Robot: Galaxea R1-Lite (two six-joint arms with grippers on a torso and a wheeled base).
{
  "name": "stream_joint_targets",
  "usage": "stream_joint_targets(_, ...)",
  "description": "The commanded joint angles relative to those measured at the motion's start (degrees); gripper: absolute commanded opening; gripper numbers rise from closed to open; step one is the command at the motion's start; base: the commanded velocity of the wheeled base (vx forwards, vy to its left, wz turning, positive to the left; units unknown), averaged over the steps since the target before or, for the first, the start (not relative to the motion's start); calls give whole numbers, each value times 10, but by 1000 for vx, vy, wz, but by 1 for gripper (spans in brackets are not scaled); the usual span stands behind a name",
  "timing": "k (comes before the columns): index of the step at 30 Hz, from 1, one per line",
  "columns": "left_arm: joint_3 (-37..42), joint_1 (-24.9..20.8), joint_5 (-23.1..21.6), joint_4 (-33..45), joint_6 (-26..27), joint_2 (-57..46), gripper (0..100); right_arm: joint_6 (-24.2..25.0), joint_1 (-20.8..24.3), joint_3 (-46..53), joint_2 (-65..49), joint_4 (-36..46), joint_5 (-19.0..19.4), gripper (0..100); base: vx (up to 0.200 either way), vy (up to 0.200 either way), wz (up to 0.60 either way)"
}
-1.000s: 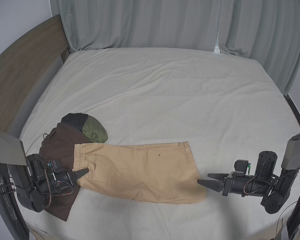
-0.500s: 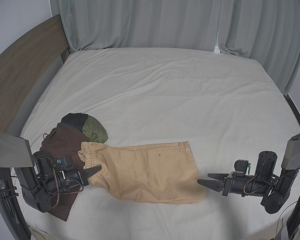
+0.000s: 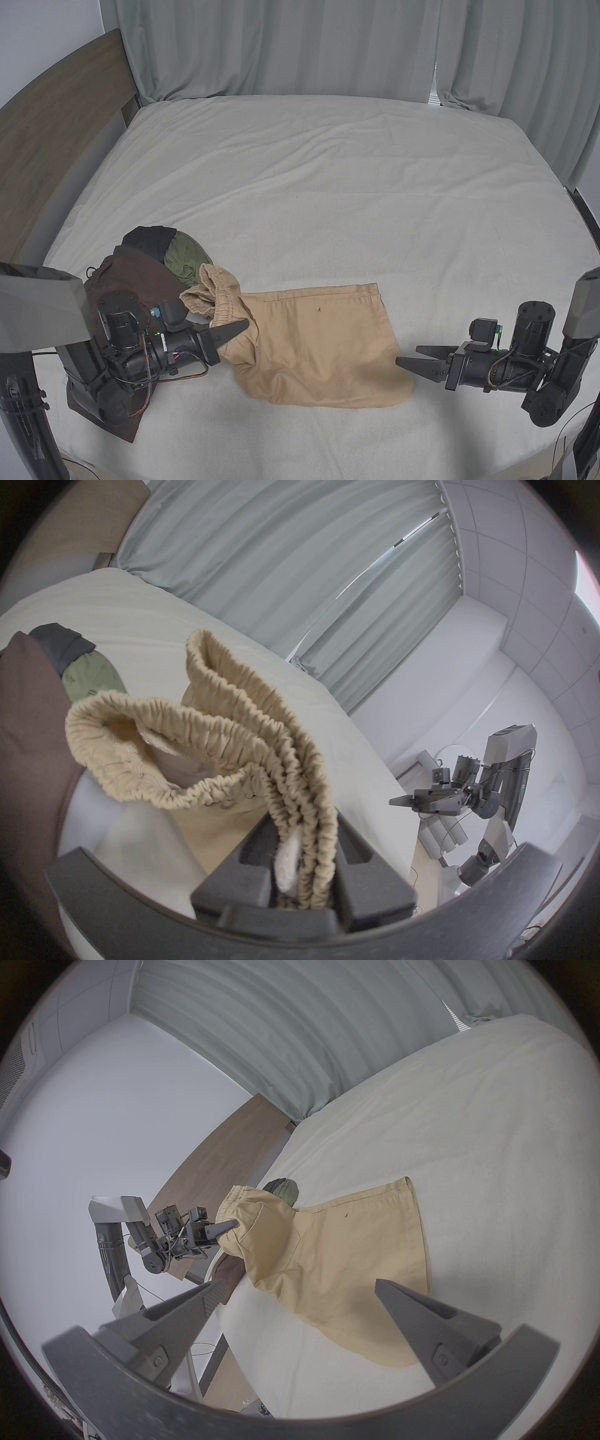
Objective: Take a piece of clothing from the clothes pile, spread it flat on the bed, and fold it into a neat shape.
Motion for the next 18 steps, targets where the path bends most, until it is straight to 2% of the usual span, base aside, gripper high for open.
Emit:
stream_joint_targets(1,-18,-23,0,0,-8,4,0,0,-1,0,-1,-1,1,100,0,0,0)
stream_joint_targets(18,-52,-68,0,3,-8,38,0,-1,-2,-1,-4,-1,1,100,0,0,0)
